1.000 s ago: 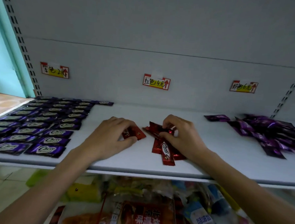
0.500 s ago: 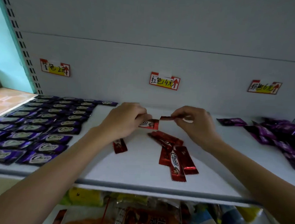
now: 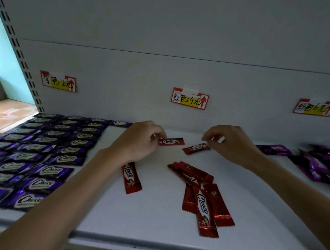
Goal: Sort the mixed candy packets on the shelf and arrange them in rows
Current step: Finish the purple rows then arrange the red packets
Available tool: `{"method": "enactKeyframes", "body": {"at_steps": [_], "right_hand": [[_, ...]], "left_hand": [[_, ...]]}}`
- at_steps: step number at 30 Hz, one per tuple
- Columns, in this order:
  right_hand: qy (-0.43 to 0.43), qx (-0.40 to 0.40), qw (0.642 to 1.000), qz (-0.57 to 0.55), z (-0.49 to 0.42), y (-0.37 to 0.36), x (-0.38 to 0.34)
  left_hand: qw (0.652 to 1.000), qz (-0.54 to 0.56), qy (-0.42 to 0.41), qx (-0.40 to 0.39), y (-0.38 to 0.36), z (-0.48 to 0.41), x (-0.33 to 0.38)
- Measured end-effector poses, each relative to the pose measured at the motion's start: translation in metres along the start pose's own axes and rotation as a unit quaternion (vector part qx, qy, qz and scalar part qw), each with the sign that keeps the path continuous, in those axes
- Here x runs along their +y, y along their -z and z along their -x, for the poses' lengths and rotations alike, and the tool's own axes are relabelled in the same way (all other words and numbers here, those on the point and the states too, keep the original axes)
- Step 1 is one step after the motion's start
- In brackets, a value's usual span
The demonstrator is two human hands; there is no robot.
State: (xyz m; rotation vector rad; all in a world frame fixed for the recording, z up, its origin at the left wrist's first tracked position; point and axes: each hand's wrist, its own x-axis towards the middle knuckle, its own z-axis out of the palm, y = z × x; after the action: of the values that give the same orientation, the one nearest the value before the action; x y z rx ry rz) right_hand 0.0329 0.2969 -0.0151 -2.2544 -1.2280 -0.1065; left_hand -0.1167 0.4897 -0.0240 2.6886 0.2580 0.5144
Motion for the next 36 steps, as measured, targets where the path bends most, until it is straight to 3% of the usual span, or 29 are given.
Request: {"method": "enactKeyframes", "body": {"at_steps": [7,11,15,23,26,36], "right_hand": [[0.054,-0.043,0.996,0.054,0.006,-0.009,0.007],[0.041,-0.059,0.994,0.081,0.005,-0.004,0.009],[0.008,0.002,0.996,0.085,0.000,-0.007,0.004],[0.033,-0.092,0.989,0.106,-0.020,-0.009,0.003],[0.066,-0.088,0.992,0.057,-0.030,-0.007,0.016],[0.100,-0.078,0.987,0.095,-0.043,-0.008,0.026]], "left_hand": [[0.995,-0.065,-0.018,-0.070,-0.009,-0.002,0.004],[0.985,-0.117,-0.042,-0.120,0.001,-0.009,0.003],[0.979,-0.136,-0.079,-0.126,0.004,-0.011,0.001],[0.953,-0.214,-0.161,-0.138,0.002,-0.010,-0.014],[0.946,-0.233,-0.174,-0.143,0.005,-0.021,-0.021],[0.945,-0.239,-0.155,-0.162,0.000,-0.040,-0.021]]}}
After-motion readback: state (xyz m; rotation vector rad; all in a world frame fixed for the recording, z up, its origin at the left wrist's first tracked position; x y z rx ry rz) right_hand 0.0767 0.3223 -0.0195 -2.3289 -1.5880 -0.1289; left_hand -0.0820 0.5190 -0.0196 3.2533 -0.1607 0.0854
